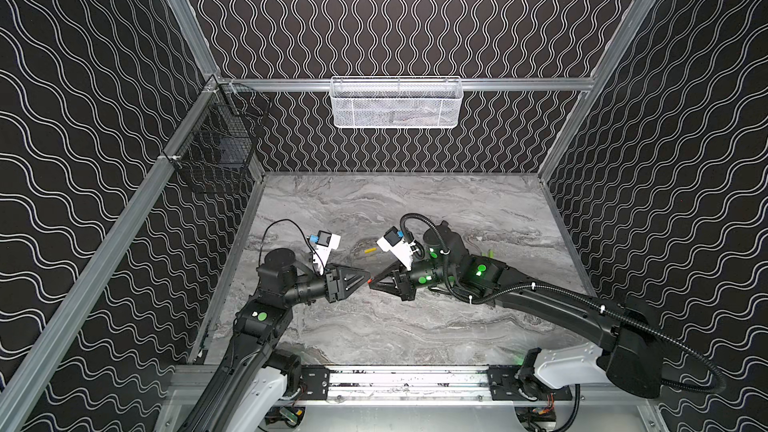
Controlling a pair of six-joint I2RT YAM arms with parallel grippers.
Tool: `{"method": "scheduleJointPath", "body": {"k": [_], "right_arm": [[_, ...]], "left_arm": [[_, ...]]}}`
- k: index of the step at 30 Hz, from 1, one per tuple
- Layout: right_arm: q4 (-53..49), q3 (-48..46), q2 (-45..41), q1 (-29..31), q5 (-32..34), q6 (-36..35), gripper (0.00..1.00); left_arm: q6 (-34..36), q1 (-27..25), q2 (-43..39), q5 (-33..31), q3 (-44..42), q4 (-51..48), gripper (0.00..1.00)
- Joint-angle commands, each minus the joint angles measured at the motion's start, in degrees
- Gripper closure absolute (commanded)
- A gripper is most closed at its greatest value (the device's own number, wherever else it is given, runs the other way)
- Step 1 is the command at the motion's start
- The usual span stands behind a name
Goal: Insert the pens into the pen caps
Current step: 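Carry the red cap with the right gripper up toward the left gripper, then close the left gripper on the red cap while the right gripper releases and withdraws, then grasp the red-tipped white marker on the table with the right gripper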
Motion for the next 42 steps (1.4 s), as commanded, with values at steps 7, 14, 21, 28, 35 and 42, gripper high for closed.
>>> {"method": "scheduleJointPath", "body": {"k": [7, 14, 21, 28, 35, 42], "right_arm": [[4.2, 1.9, 1.6, 0.7, -1.0, 1.5, 0.87], [3.9, 1.8, 2.0, 0.8, 0.6, 2.4, 0.81], [-7.8, 1.4, 0.1, -1.7, 8.9, -0.3, 0.43], [-17.1, -5.5, -4.0, -12.6, 12.4, -2.8, 0.31], [-30.5, -4.3, 4.0, -15.3, 26.1, -9.8, 0.29], [-33.1, -2.9, 12.2, -15.4, 33.6, -10.5, 0.27]], "left_arm": [[-0.9, 0.1, -0.3, 1.9, -0.3, 4.2, 0.83], [-1.2, 0.1, 0.1, 2.9, -0.2, 4.4, 0.99], [2.0, 1.0, 6.9, 3.8, 3.5, -3.4, 1.0], [3.9, 2.5, 11.9, 4.9, 4.9, -6.4, 1.0], [4.1, 2.9, 12.2, 4.8, 4.6, -5.8, 1.0], [4.1, 3.0, 11.0, 3.2, 4.4, -6.0, 1.0]]}}
